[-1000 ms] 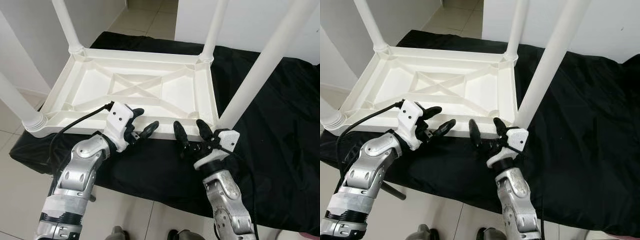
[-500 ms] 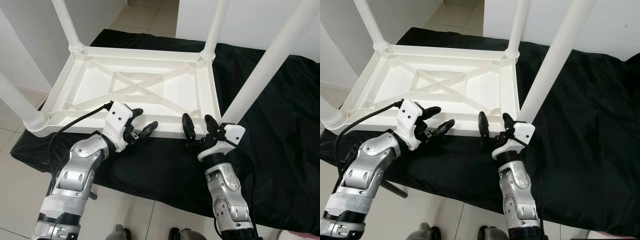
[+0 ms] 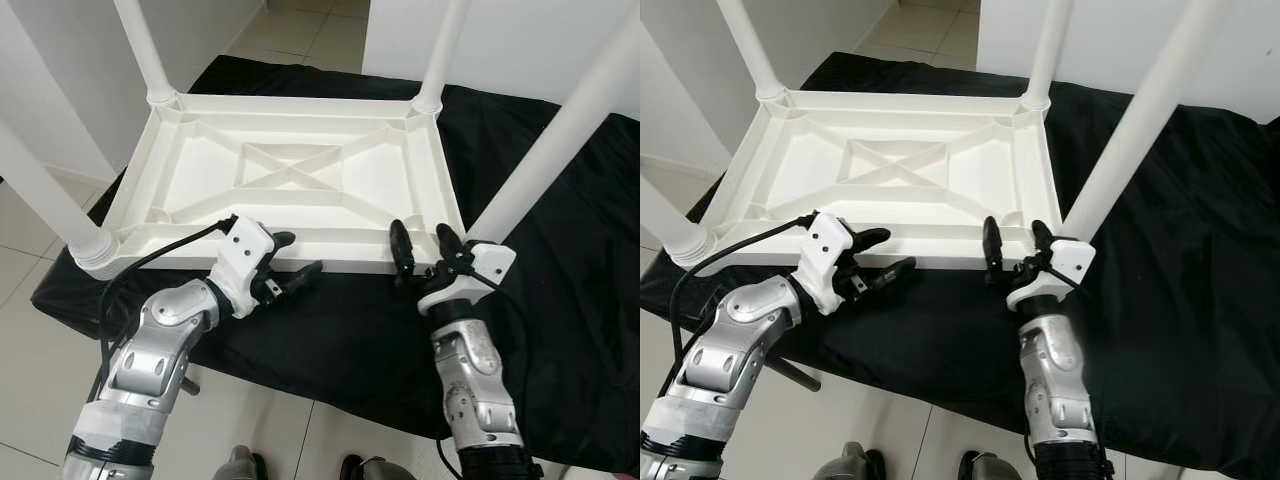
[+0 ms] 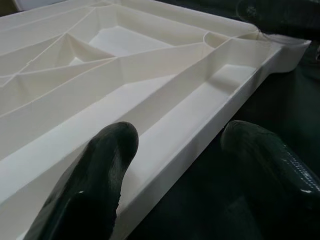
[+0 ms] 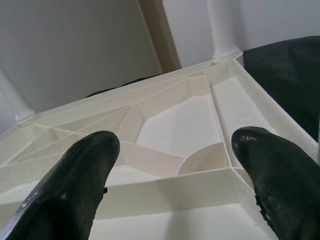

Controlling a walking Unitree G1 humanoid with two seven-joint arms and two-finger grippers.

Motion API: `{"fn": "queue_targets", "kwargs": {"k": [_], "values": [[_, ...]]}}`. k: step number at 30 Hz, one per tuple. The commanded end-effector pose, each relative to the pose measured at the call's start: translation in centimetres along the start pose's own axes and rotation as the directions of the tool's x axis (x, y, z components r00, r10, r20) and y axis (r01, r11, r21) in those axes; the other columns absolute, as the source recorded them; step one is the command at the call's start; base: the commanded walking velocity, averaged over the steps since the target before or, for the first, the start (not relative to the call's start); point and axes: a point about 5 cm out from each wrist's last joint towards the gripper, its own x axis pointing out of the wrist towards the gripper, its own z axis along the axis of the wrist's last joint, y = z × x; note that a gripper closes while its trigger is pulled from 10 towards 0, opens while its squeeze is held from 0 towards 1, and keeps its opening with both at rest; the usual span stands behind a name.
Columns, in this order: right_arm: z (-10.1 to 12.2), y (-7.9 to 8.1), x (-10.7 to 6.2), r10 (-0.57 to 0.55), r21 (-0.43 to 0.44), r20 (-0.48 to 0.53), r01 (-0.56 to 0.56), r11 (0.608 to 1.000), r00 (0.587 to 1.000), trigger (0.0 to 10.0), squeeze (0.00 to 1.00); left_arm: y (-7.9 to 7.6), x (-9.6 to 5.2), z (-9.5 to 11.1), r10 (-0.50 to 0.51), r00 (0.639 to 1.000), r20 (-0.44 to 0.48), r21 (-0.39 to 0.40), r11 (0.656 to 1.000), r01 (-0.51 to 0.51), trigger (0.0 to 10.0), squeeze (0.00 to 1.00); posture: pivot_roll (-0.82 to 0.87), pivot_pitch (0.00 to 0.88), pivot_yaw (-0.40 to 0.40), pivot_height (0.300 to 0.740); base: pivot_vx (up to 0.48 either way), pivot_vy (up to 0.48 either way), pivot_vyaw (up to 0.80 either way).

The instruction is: Building children table

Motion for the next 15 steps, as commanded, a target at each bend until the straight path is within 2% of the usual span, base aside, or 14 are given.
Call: {"fn": "queue_targets", "kwargs": {"k": [1, 4, 6, 9, 15], "values": [[-0.1, -1.2, -0.5, -0.054, -0.016, -0.002, 0.054, 0.998, 0.999, 10.0, 0.0, -0.4, -0.1, -0.6, -0.014, 1.0, -0.021, -0.01, 1.0, 0.014, 10.0, 0.0, 0.05, 0.168, 0.018, 0.74, 0.0, 0.0, 0.0], [0.1, -1.9, -0.6, -0.075, -0.033, 0.005, 0.075, 0.997, 0.997, 10.0, 0.0, -0.5, 0.0, -0.7, -0.013, 1.0, -0.027, -0.007, 1.0, 0.013, 10.0, 0.0, 0.05, 0.163, 0.012, 0.74, 0.0, 0.0, 0.0], [0.4, -3.2, -0.7, -0.124, -0.056, 0.018, 0.125, 0.991, 0.992, 10.0, 0.0, -0.4, 0.1, -0.7, 0.007, 1.0, -0.025, -0.015, 1.0, -0.007, 10.0, 0.0, 0.05, 0.156, 0.012, 0.74, 0.0, 0.0, 0.0], [0.6, -3.8, -0.8, -0.147, -0.062, 0.025, 0.148, 0.987, 0.989, 10.0, 0.0, -0.2, 0.1, -0.7, 0.019, 1.0, -0.021, -0.025, 0.999, -0.02, 10.0, 0.0, 0.05, 0.152, 0.011, 0.74, 0.0, 0.0, 0.0], [1.3, -6.1, -1.5, -0.235, -0.11, 0.056, 0.24, 0.964, 0.97, 10.0, 0.0, -0.1, -0.1, -0.8, 0.018, 1.0, -0.025, -0.024, 1.0, -0.019, 10.0, 0.0, 0.05, 0.146, 0.013, 0.74, 0.0, 0.0, 0.0]]}}
